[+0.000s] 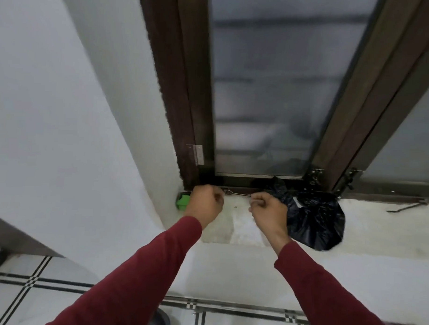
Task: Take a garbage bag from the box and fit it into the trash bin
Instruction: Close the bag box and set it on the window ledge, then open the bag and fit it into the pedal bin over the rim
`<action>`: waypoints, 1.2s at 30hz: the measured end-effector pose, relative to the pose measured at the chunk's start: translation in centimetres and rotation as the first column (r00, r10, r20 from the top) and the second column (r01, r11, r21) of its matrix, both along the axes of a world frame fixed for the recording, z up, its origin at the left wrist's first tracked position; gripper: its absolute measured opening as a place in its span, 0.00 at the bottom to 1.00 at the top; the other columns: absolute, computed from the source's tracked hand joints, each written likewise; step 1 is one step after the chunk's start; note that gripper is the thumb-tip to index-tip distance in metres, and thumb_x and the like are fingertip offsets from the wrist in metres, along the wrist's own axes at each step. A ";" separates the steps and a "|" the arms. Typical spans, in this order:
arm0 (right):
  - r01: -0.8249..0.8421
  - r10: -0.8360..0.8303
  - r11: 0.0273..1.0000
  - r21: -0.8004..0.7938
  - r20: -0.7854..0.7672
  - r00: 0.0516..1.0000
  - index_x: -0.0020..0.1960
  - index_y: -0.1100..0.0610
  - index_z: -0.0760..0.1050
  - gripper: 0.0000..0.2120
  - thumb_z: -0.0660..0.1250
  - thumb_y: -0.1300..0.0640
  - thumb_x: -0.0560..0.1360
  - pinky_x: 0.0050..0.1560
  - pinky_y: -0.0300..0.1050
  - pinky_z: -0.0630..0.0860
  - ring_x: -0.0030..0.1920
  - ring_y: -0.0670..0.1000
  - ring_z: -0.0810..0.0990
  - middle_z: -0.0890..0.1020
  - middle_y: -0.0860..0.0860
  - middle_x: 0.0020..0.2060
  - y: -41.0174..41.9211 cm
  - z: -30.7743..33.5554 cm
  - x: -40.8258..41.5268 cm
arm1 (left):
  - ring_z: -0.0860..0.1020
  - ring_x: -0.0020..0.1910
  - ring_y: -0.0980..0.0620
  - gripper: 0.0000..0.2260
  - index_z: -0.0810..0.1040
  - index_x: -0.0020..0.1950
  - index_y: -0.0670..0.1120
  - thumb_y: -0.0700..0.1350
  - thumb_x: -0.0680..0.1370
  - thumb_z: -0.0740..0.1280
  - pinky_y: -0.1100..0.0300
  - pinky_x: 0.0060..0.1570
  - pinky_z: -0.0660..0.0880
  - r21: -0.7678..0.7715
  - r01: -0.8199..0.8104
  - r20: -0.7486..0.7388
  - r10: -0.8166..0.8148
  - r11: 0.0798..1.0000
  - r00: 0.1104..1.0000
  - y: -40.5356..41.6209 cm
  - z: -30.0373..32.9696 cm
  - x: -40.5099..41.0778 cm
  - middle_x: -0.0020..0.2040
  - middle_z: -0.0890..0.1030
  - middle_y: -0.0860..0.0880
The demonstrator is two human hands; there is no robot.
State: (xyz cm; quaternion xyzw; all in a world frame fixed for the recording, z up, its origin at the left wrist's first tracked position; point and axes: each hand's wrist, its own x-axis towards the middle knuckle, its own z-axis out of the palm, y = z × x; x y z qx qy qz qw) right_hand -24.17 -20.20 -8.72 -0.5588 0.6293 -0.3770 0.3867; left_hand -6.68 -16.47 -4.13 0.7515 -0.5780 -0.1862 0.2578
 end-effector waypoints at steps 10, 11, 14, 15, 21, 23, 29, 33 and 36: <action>-0.141 0.161 0.986 0.087 -0.699 0.697 0.70 0.51 0.75 0.26 0.69 0.55 0.72 0.59 0.55 0.79 0.64 0.63 0.75 0.78 0.56 0.64 -0.3 0.7 -12.1 | 0.79 0.64 0.41 0.32 0.74 0.69 0.39 0.57 0.72 0.75 0.56 0.61 0.76 0.302 0.105 -0.093 -0.080 0.947 0.992 -6.9 -3.3 -11.6 0.65 0.80 0.41; -0.171 0.217 0.976 0.134 -0.654 0.724 0.70 0.51 0.75 0.27 0.70 0.55 0.72 0.61 0.54 0.78 0.64 0.63 0.76 0.78 0.57 0.64 -0.5 0.4 -12.4 | 0.78 0.66 0.41 0.36 0.70 0.72 0.39 0.58 0.72 0.75 0.56 0.62 0.76 0.329 0.095 -0.090 -0.069 0.939 0.994 -7.4 -4.0 -11.9 0.67 0.78 0.41; -0.237 0.355 0.933 0.270 -0.590 0.725 0.74 0.50 0.72 0.29 0.71 0.53 0.73 0.65 0.52 0.76 0.66 0.61 0.75 0.78 0.58 0.65 -0.7 0.2 -13.0 | 0.79 0.65 0.38 0.28 0.70 0.70 0.39 0.50 0.76 0.73 0.54 0.61 0.75 0.334 0.048 -0.129 -0.004 0.942 0.992 -7.7 -4.3 -12.5 0.65 0.80 0.39; -0.251 0.377 0.925 0.285 -0.603 0.704 0.75 0.50 0.70 0.31 0.71 0.50 0.73 0.65 0.53 0.76 0.68 0.61 0.74 0.78 0.56 0.67 -0.6 0.0 -13.2 | 0.80 0.62 0.38 0.21 0.76 0.66 0.41 0.49 0.76 0.72 0.54 0.59 0.76 0.308 0.058 -0.139 -0.015 0.950 0.990 -7.8 -4.4 -12.5 0.63 0.82 0.40; -0.226 0.293 0.956 0.188 -0.671 0.681 0.70 0.48 0.72 0.29 0.70 0.40 0.72 0.56 0.56 0.72 0.65 0.56 0.72 0.79 0.48 0.57 1.4 -0.7 -13.6 | 0.84 0.43 0.48 0.07 0.80 0.52 0.48 0.50 0.79 0.72 0.56 0.44 0.78 0.153 0.169 -0.662 -0.026 0.974 0.749 -7.1 -1.1 -14.0 0.45 0.86 0.47; -0.185 0.171 0.982 0.041 -0.605 0.778 0.58 0.53 0.79 0.12 0.67 0.50 0.77 0.49 0.51 0.73 0.57 0.56 0.78 0.81 0.48 0.46 2.5 -0.6 -13.2 | 0.81 0.34 0.51 0.08 0.78 0.52 0.46 0.49 0.80 0.72 0.59 0.34 0.76 0.137 0.155 -0.808 0.020 0.978 0.590 -6.5 1.0 -14.3 0.39 0.83 0.47; 0.019 -0.014 0.998 -0.060 0.085 0.996 0.53 0.50 0.83 0.05 0.73 0.53 0.77 0.48 0.36 0.80 0.44 0.39 0.84 0.87 0.45 0.43 6.7 3.5 -11.7 | 0.81 0.44 0.53 0.08 0.79 0.58 0.50 0.50 0.81 0.70 0.60 0.37 0.74 0.014 0.119 -0.982 -0.009 0.993 0.191 -3.3 5.6 -13.3 0.53 0.84 0.48; 0.126 -0.142 0.990 0.068 0.549 0.824 0.57 0.58 0.83 0.09 0.73 0.57 0.78 0.53 0.52 0.84 0.50 0.55 0.88 0.89 0.55 0.48 9.3 7.5 -10.0 | 0.79 0.58 0.53 0.29 0.73 0.70 0.54 0.60 0.72 0.76 0.54 0.54 0.74 -0.014 0.258 -0.828 -0.156 0.966 0.538 1.6 5.4 -10.6 0.64 0.79 0.50; 0.101 -0.196 0.979 0.176 0.701 0.686 0.61 0.64 0.81 0.13 0.69 0.58 0.80 0.54 0.53 0.84 0.54 0.60 0.87 0.87 0.61 0.53 11.5 10.0 -8.1 | 0.80 0.64 0.49 0.29 0.78 0.68 0.51 0.58 0.70 0.79 0.48 0.65 0.74 0.195 0.586 -0.789 -0.230 0.786 0.570 5.7 5.1 -7.9 0.62 0.84 0.51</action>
